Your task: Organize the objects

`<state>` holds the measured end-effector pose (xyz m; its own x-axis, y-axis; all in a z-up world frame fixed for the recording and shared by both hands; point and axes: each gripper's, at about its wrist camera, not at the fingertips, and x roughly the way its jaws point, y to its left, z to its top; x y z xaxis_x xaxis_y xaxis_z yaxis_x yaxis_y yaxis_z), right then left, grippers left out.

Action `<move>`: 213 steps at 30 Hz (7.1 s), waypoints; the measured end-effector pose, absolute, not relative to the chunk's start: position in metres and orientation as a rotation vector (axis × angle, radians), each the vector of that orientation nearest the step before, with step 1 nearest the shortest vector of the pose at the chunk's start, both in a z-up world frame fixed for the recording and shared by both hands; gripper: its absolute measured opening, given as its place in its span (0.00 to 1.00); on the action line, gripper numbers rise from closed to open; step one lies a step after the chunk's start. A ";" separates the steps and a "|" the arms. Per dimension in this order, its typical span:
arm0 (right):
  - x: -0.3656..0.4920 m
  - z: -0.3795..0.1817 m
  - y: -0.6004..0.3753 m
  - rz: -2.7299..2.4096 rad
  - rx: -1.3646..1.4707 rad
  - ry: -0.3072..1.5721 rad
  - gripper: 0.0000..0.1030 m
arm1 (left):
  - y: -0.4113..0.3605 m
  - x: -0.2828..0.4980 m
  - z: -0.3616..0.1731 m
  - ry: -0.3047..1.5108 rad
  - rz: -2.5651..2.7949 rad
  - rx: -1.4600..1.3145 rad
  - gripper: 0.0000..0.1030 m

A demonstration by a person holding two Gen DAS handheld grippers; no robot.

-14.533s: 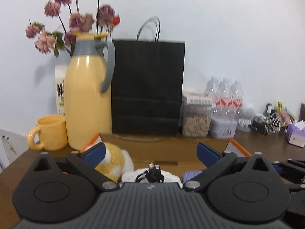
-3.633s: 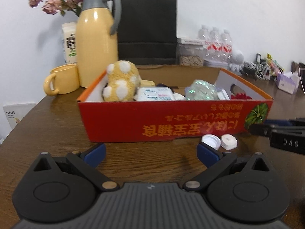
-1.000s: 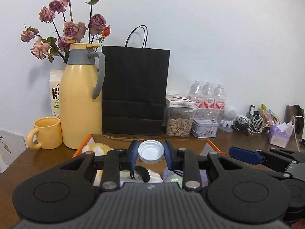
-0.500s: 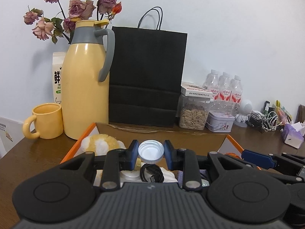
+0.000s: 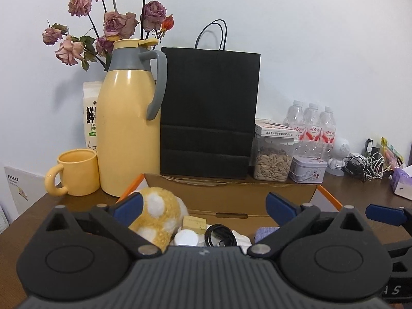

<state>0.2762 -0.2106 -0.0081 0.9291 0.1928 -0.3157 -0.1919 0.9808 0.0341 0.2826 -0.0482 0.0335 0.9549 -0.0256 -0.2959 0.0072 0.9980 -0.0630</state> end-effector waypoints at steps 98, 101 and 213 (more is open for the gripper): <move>0.204 -0.006 -0.177 0.254 -0.042 0.353 0.24 | -0.010 0.206 0.036 0.350 -0.053 -0.078 1.00; 0.215 0.005 -0.180 0.243 -0.037 0.320 0.24 | -0.016 0.217 0.046 0.326 -0.045 -0.088 1.00; 0.102 -0.009 -0.201 0.177 0.027 0.516 1.00 | 0.011 0.083 0.020 0.509 0.014 -0.021 1.00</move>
<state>0.1018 -0.2010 -0.0089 0.8548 0.1752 -0.4885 -0.1615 0.9844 0.0705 0.0835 0.0113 0.0200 0.8733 0.0079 -0.4872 -0.0182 0.9997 -0.0165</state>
